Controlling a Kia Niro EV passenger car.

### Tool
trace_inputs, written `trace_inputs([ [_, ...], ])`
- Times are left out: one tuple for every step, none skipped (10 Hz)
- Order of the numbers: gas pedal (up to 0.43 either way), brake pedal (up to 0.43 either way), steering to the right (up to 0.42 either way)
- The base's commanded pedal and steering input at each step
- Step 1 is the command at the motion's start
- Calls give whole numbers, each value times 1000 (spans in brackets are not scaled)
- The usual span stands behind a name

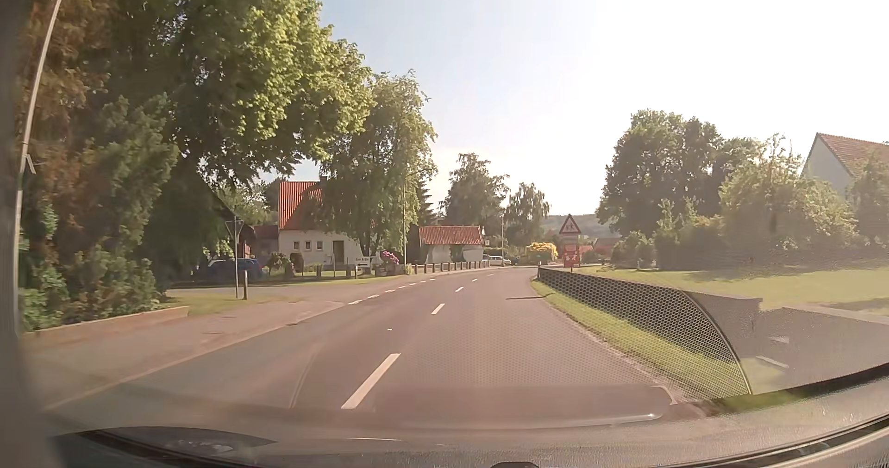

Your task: Follow the waypoints while adhering to traffic rules and regulations

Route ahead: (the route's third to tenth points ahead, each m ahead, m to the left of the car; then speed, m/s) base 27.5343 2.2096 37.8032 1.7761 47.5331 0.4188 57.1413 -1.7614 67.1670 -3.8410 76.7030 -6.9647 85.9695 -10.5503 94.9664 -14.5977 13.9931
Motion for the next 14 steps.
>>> trace_inputs([
  [157, 0, 1],
  [169, 0, 2],
  [169, 0, 5],
  [169, 0, 6],
  [157, 0, 8],
  [157, 0, 10],
  [157, 0, 11],
  [157, 0, 13],
  [157, 0, 15],
  [157, 0, 16],
  [157, 0, 17],
  [157, 0, 17],
  [157, 0, 19],
  [157, 0, 22],
])
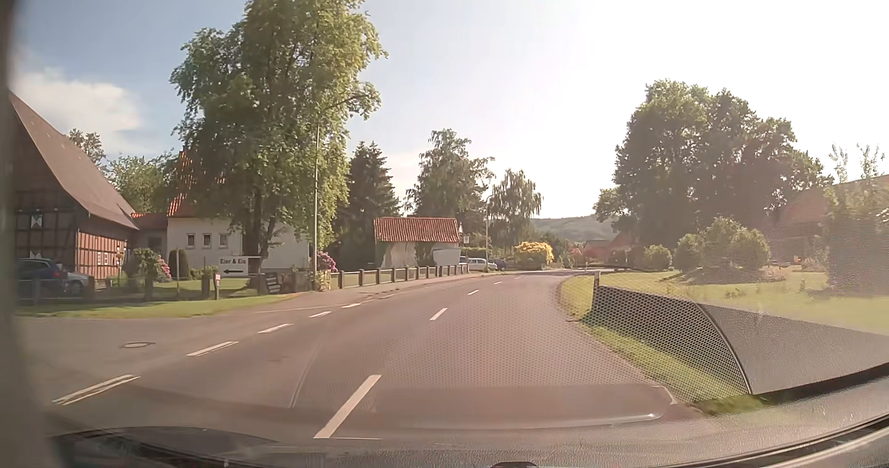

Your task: Follow the waypoints while adhering to traffic rules and regulations

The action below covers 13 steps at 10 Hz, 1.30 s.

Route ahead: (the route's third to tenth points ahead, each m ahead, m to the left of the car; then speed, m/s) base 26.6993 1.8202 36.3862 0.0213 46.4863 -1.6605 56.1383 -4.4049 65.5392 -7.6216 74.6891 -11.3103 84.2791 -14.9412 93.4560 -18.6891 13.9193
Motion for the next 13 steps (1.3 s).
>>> trace_inputs([
  [157, 0, 24],
  [157, 0, 26],
  [157, 0, 27],
  [157, 0, 28],
  [157, 0, 29],
  [169, 0, 30],
  [169, 0, 30],
  [169, 0, 30],
  [169, 0, 30],
  [169, 0, 30],
  [157, 0, 29],
  [157, 0, 29],
  [157, 0, 29],
])
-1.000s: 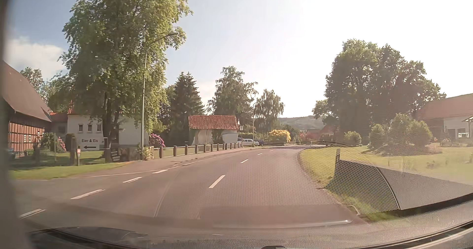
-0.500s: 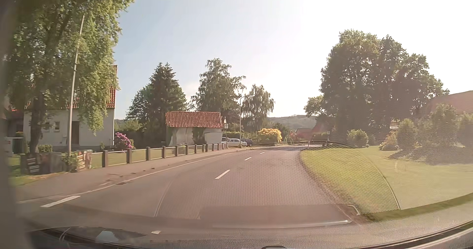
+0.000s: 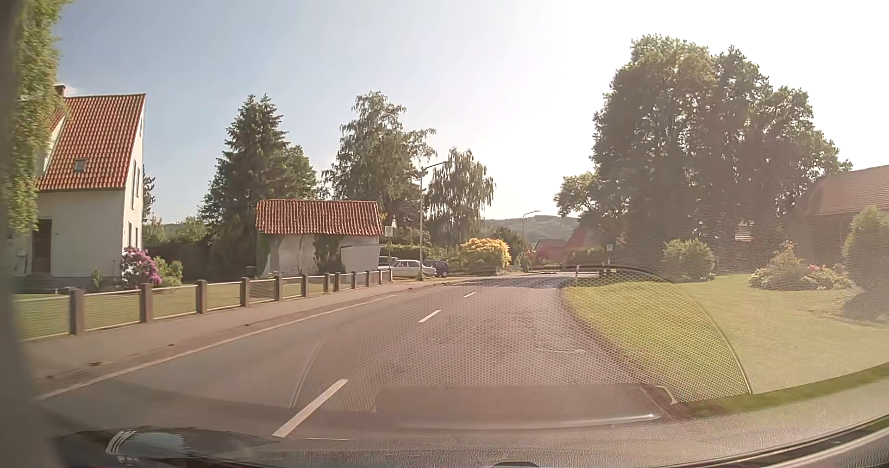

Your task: Follow the waypoints while adhering to traffic rules and regulations

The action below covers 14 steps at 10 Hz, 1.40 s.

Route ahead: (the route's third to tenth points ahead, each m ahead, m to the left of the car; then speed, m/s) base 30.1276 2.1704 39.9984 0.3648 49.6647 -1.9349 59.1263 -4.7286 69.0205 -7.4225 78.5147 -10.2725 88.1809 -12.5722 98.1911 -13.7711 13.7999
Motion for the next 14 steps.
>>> trace_inputs([
  [157, 0, 30],
  [150, 0, 29],
  [138, 0, 30],
  [138, 0, 30],
  [138, 0, 30],
  [150, 0, 30],
  [150, 0, 30],
  [150, 0, 32],
  [150, 0, 32],
  [150, 0, 33],
  [150, 0, 33],
  [150, 0, 33],
  [150, 0, 31],
  [157, 0, 29],
])
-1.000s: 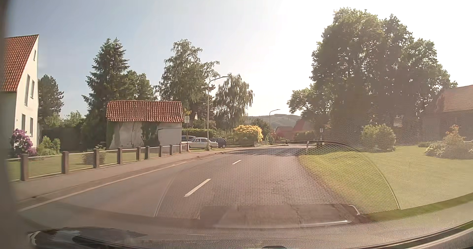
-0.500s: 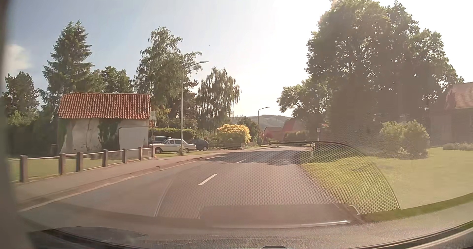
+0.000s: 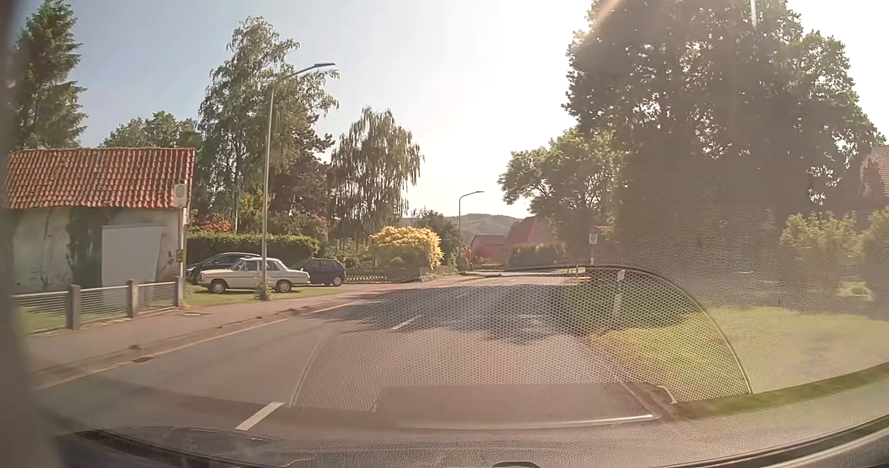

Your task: Follow the waypoints while adhering to traffic rules and regulations

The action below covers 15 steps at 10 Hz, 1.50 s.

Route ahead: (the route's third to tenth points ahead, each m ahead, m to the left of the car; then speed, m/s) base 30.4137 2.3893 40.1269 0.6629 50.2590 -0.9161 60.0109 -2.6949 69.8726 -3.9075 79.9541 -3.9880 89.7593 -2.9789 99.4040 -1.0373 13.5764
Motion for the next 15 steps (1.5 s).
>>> trace_inputs([
  [157, 0, 29],
  [169, 0, 29],
  [177, 0, 29],
  [177, 0, 29],
  [177, 0, 29],
  [177, 0, 29],
  [177, 0, 29],
  [177, 0, 29],
  [169, 0, 29],
  [169, 0, 29],
  [169, 0, 29],
  [169, 0, 29],
  [157, 0, 29],
  [157, 0, 30],
  [150, 0, 30],
])
